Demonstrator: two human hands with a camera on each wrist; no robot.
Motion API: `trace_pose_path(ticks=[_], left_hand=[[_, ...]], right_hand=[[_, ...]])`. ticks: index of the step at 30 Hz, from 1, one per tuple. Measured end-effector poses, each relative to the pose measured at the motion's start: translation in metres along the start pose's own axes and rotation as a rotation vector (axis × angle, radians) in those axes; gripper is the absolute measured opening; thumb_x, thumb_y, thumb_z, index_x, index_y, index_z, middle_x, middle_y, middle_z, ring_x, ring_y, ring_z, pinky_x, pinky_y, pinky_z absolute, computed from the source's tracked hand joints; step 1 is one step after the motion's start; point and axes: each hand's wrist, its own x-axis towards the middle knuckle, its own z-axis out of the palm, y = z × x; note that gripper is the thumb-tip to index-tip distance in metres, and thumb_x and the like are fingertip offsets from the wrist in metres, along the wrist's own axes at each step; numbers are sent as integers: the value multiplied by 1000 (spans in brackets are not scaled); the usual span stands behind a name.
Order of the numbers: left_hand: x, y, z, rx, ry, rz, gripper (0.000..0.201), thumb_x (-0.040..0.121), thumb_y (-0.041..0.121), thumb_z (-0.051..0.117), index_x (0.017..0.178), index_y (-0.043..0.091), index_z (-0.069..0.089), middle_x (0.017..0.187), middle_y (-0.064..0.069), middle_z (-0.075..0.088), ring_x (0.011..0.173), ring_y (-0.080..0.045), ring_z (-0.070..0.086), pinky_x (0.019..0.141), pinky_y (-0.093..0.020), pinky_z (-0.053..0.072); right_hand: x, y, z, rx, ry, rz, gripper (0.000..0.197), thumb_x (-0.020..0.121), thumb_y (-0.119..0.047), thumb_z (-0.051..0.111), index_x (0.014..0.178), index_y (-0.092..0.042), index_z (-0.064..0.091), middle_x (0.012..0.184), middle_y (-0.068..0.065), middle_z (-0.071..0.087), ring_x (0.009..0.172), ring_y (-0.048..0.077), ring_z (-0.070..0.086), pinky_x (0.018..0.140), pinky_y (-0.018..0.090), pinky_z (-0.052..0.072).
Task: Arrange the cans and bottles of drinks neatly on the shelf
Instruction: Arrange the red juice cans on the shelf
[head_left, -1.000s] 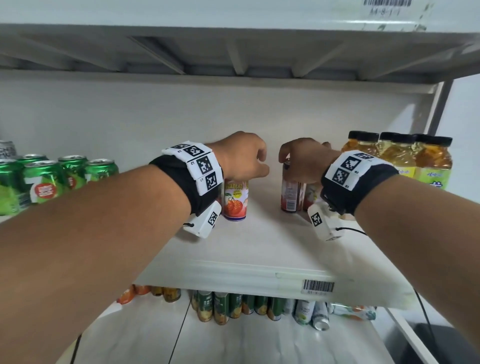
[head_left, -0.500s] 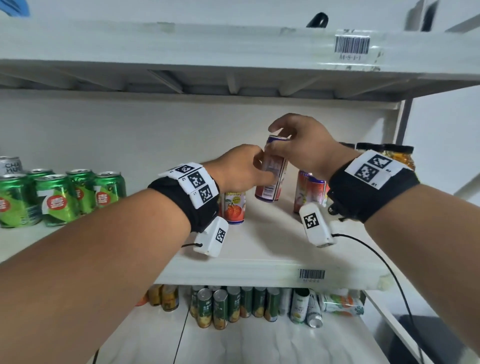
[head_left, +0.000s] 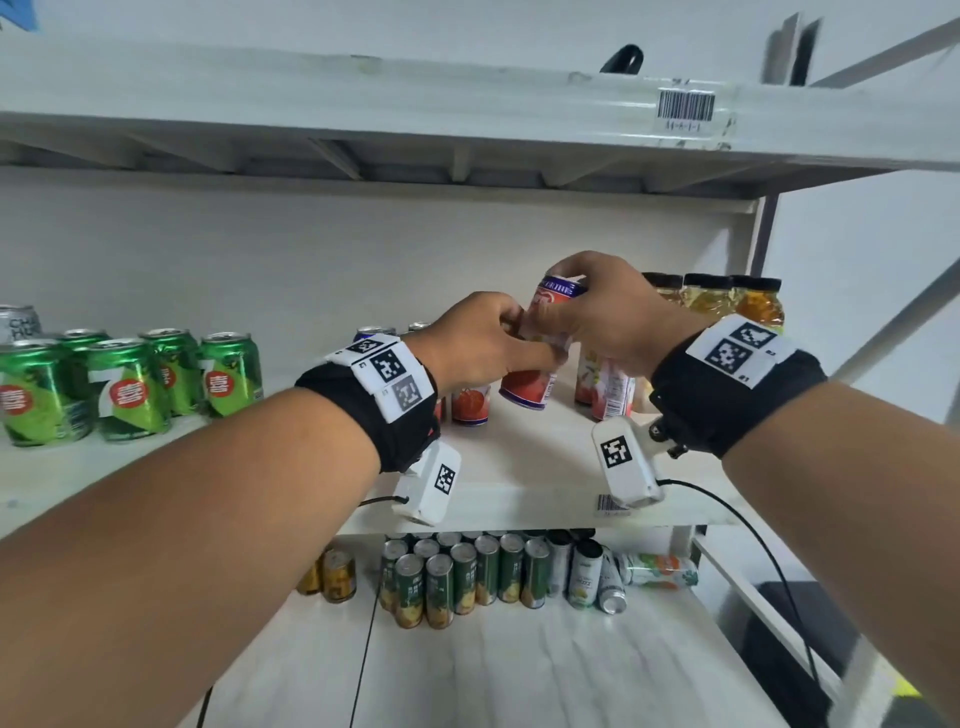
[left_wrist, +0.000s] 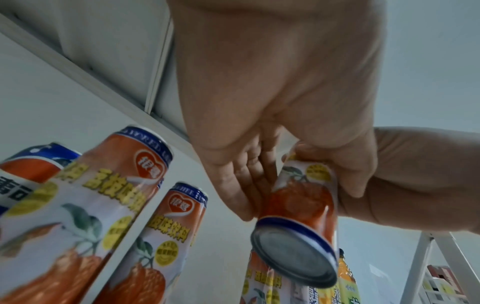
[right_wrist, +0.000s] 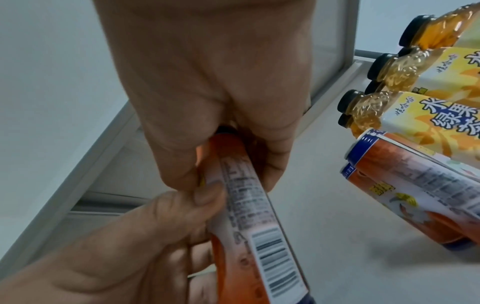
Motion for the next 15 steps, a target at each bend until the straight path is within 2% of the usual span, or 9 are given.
trace_pose_path(ticks=[2, 4, 6, 8, 11, 13, 15], left_hand=[[-4, 1, -7, 13, -21, 16, 39, 80, 33, 95, 100, 6, 74, 80, 2, 74, 74, -13, 69, 86, -43, 63], [-7, 2, -15, 65, -11, 40, 36, 79, 31, 96, 95, 6, 75, 78, -1, 76, 71, -13, 69, 78, -39, 62], [-10, 2, -22, 135, 12, 43, 38, 77, 31, 97, 94, 5, 76, 85, -11, 78, 75, -17, 70, 79, -42, 64], [-13, 1, -28, 197, 17, 32, 39, 77, 31, 97, 96, 4, 76, 92, -16, 79, 80, -21, 71, 84, -45, 63], [-17, -1, -39, 346, 50, 31, 35, 79, 39, 94, 96, 14, 76, 90, -1, 77, 82, -15, 72, 76, -36, 60], [-20, -3, -50, 476, 75, 44, 31, 80, 39, 91, 98, 19, 76, 94, 5, 72, 87, -14, 70, 78, -32, 59], [-23, -5, -58, 611, 83, 60, 27, 82, 36, 87, 101, 20, 75, 99, 6, 70, 92, -16, 68, 81, -33, 58]], right_hand=[[-2, -4, 0, 3, -10, -29, 56, 75, -23, 93, 122, -20, 63, 96, 2, 75, 82, 16, 73, 61, 23, 54], [-1, -7, 0, -46, -38, -72, 52, 79, -25, 90, 124, -22, 65, 98, -2, 74, 82, 12, 71, 57, 16, 51], [1, -11, 3, -152, -61, -134, 47, 85, -32, 85, 128, -26, 67, 102, -7, 71, 82, 4, 66, 54, 10, 47], [6, -15, 7, -244, -68, -193, 44, 87, -39, 82, 128, -29, 70, 110, -6, 70, 87, 1, 63, 62, 12, 45], [14, -19, 16, -299, -64, -247, 38, 88, -42, 81, 123, -31, 72, 115, -4, 69, 96, 11, 66, 68, 14, 45], [21, -19, 25, -377, -67, -290, 37, 86, -39, 81, 121, -30, 72, 115, -5, 68, 100, 15, 65, 71, 16, 46], [28, -17, 36, -450, -89, -324, 39, 84, -36, 83, 120, -27, 72, 116, -4, 68, 101, 16, 64, 78, 23, 49]])
